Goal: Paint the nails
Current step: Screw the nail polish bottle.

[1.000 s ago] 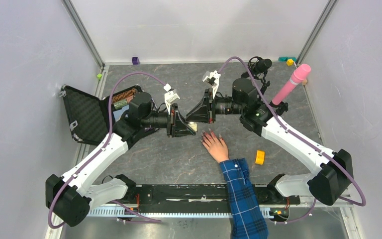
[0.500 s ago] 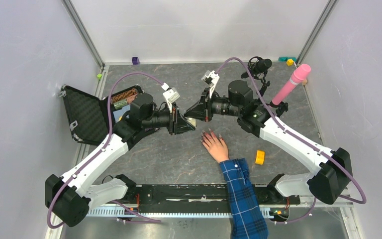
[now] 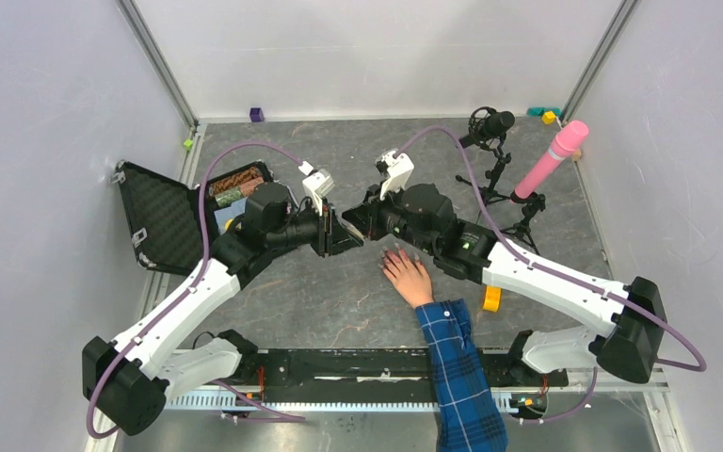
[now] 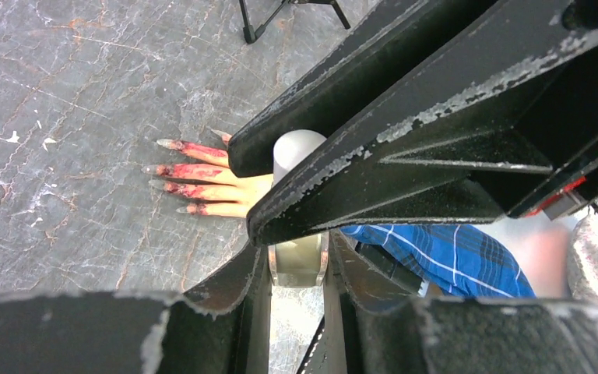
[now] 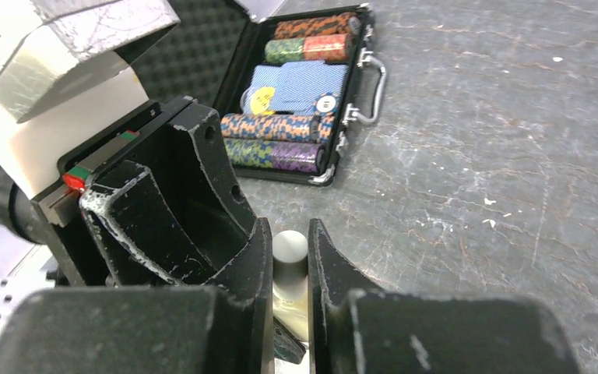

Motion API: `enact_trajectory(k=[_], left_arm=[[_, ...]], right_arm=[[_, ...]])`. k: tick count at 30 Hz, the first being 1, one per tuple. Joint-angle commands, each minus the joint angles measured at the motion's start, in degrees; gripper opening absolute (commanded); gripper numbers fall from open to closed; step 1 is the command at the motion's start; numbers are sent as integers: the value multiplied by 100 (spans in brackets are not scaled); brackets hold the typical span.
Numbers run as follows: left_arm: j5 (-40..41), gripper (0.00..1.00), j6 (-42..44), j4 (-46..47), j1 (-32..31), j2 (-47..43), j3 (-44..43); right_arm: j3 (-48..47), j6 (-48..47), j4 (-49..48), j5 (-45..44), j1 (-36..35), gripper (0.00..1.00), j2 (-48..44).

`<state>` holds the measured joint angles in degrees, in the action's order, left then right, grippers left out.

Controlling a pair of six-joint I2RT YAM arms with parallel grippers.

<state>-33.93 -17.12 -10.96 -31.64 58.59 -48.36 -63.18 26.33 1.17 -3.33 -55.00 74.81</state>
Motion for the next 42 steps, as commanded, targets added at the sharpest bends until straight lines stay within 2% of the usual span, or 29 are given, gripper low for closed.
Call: enact_trajectory(k=[1, 4, 13, 24, 27, 35, 42], left_arm=[[374, 2, -163, 700, 59, -183, -134], [400, 2, -214, 759, 64, -214, -95], [560, 2, -372, 826, 86, -246, -33], [537, 2, -508, 946, 102, -264, 37], [492, 2, -528, 943, 103, -226, 28], [521, 2, -508, 885, 142, -192, 2], [495, 2, -502, 891, 171, -166, -7]], right_arm=[[135, 424, 386, -1418, -486, 0, -93], [55, 454, 279, -1820, -783, 0, -5], [-477, 365, 343, -2295, -1327, 0, 628], [-553, 8, -72, -2359, -1435, 0, 602], [-540, -209, -73, -2477, -1434, 14, 415], [-275, -705, -240, -2726, -1434, 42, -341], [-322, -993, 316, -3078, -1281, 67, -596]])
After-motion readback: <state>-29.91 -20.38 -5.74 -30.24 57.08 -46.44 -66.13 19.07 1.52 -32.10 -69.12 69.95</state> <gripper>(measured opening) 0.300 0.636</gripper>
